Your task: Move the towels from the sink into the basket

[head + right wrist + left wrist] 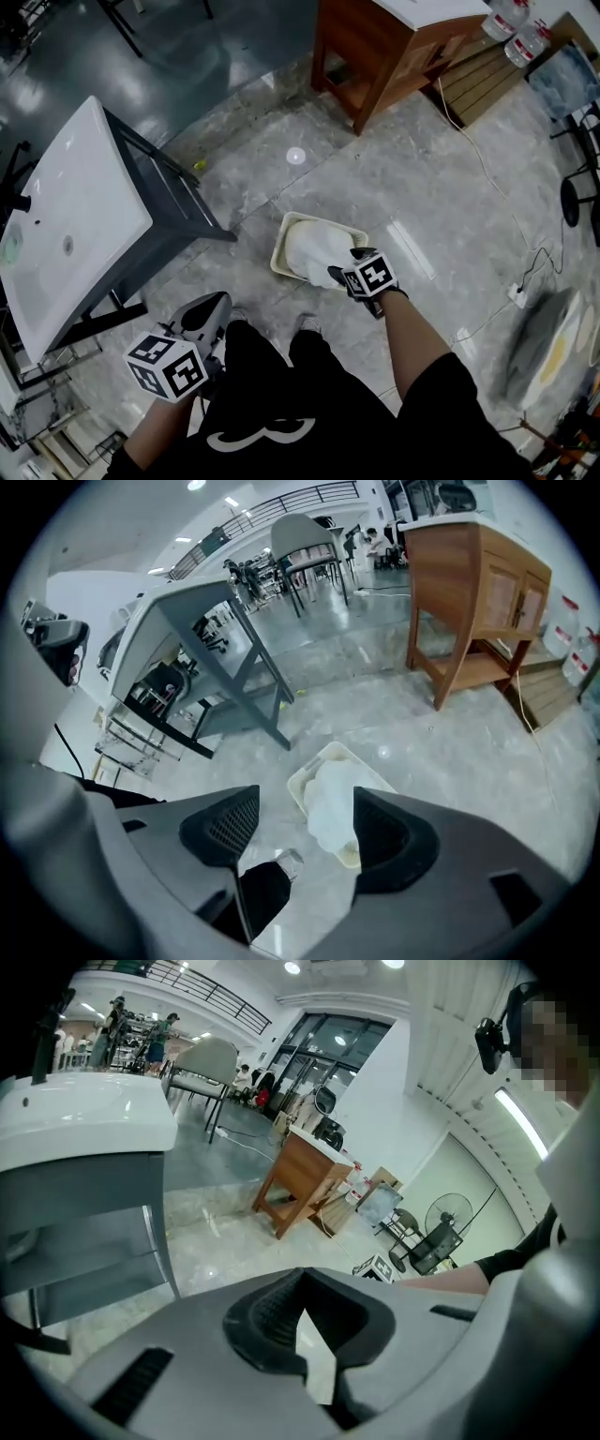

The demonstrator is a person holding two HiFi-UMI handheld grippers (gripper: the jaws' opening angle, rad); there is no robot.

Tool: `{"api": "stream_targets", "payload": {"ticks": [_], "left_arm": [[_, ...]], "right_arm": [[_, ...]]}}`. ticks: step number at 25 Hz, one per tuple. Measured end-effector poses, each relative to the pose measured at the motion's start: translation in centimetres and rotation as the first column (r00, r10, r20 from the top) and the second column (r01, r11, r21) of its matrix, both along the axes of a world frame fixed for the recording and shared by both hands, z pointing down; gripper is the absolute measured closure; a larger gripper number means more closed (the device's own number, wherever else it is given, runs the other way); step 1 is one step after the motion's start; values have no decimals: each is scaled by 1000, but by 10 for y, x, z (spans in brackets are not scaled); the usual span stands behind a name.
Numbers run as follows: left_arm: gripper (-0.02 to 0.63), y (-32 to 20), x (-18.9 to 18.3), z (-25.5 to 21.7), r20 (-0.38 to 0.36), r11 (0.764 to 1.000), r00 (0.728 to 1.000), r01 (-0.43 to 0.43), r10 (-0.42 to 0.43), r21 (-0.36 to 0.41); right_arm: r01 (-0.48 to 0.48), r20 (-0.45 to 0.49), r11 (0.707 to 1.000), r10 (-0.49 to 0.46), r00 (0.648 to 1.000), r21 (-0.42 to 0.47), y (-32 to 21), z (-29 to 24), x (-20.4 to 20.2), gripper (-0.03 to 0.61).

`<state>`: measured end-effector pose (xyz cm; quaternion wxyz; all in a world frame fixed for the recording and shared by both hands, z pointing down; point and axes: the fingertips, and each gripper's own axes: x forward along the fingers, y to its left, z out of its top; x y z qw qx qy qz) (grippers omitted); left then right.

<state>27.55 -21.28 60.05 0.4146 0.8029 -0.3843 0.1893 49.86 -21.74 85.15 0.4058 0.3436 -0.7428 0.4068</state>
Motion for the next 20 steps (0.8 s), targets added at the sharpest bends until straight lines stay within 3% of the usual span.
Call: {"api": "stream_targets", "payload": {"ticks": [8, 12, 15, 18, 20], "left_arm": [[609, -1, 6, -5, -14, 1000, 1000, -18, 18, -7], [609, 0, 18, -14, -36, 999, 998, -45, 45, -1], [609, 4, 29, -26, -46, 997, 996, -71, 72, 14], [609, 7, 36, -46, -55, 995, 995, -86, 88, 51], [609, 9, 40, -63, -65, 993, 993, -89, 94, 77]], "right_arm": [[-99, 70, 995, 100, 992, -21, 9, -14, 4, 285], [-148, 179, 989, 150, 972, -25, 13, -50, -4, 287], [-156, 276, 987, 138, 951, 46, 12, -94, -11, 292], [-174, 364, 976, 116, 924, 132, 11, -151, -17, 376], [-185, 406, 960, 86, 910, 211, 10, -197, -23, 480]]}}
